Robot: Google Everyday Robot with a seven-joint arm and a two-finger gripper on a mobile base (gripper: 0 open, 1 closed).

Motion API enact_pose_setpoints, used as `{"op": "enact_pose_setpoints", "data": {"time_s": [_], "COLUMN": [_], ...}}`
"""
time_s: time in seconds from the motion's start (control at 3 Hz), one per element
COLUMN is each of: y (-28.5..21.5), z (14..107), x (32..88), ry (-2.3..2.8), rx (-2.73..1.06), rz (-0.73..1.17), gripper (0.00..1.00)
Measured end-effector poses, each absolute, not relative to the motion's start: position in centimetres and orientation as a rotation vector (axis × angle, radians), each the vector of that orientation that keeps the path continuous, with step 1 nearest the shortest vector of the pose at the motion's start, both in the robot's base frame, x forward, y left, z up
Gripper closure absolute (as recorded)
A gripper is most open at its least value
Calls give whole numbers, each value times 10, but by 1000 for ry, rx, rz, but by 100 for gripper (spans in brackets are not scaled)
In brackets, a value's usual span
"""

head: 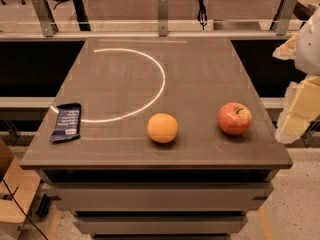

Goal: Pick rxbar blueberry

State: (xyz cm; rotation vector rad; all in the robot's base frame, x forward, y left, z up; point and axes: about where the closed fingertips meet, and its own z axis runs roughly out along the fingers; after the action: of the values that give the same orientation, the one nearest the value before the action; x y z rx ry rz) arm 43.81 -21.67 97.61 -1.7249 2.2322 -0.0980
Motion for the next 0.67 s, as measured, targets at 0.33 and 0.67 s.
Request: {"op": "enact_pose_setpoints", "data": {"time_s": [0.33, 0.67], "y": [-217, -209], "z": [976, 975], "x": [438, 440], "ry": [2232, 2207], "rx": [-1725, -1737], "rz": [-98, -71], "gripper": [0, 0]}}
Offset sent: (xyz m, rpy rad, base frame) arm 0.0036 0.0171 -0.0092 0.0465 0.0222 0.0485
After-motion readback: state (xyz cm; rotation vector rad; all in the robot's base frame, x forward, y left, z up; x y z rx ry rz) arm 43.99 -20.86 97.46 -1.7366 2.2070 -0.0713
